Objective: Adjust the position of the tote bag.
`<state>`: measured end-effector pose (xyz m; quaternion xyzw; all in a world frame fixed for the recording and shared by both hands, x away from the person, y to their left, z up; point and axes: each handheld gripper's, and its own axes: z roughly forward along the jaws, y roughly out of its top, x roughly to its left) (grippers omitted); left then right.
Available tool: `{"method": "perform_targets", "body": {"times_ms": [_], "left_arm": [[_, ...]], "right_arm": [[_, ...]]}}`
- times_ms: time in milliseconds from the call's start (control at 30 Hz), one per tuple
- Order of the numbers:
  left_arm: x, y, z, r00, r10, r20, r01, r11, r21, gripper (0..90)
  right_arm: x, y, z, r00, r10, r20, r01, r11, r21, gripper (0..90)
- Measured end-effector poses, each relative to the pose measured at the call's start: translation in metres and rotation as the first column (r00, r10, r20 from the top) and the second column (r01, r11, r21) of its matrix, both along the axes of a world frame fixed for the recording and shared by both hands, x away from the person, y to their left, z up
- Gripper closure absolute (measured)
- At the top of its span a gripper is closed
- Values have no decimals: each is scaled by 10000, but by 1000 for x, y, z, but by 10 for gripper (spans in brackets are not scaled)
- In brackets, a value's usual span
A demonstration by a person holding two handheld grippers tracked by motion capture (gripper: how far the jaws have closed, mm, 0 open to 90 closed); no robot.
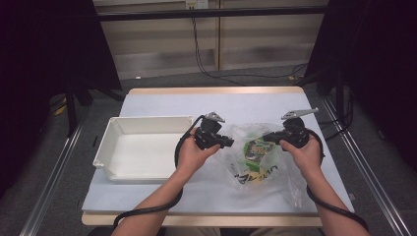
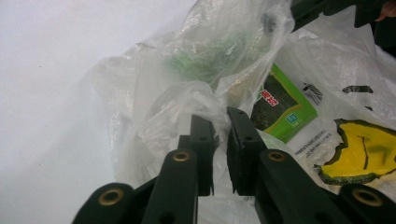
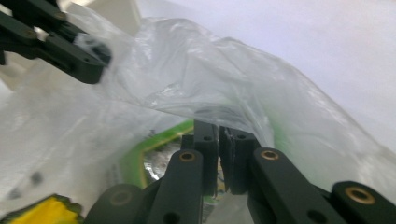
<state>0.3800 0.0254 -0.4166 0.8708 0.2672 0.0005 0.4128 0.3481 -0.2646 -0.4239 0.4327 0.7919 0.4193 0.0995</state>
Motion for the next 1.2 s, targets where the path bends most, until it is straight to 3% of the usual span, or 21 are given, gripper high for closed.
{"method": "perform_targets", "body": {"times_ms": [433, 600, 767, 933, 1033, 1133, 1200], "left_arm": [[6, -8, -8, 9994, -113, -332, 125, 9993, 365, 900], [9, -8, -12, 9990, 53, -448, -42, 9997, 257, 900], [8, -7, -9, 9988, 111, -477, -110, 9999, 14, 887], [3, -9, 1, 9992, -5, -392, -18, 9983, -587, 678], [0, -11, 7, 9995, -276, -128, 268, 9977, -619, 611], [-2, -14, 13, 9990, -268, 358, 287, 9982, -531, 486], [-2, -14, 16, 9985, -285, 465, 309, 9982, -519, 421]], "right_arm": [[2, -46, -29, 9905, -1201, -663, 1185, 9926, -281, 867], [-2, -63, -33, 9812, -1809, -677, 1753, 9812, -808, 873], [-8, -66, -29, 9856, -1614, -509, 1585, 9857, -577, 864], [-16, -57, -14, 9931, -1155, -226, 1144, 9924, -445, 822], [-21, -47, -5, 9970, -778, -37, 775, 9958, -484, 815], [-26, -37, 1, 9989, -462, 41, 463, 9981, -397, 815], [-29, -31, 4, 9998, -217, 42, 219, 9992, -339, 816]]}}
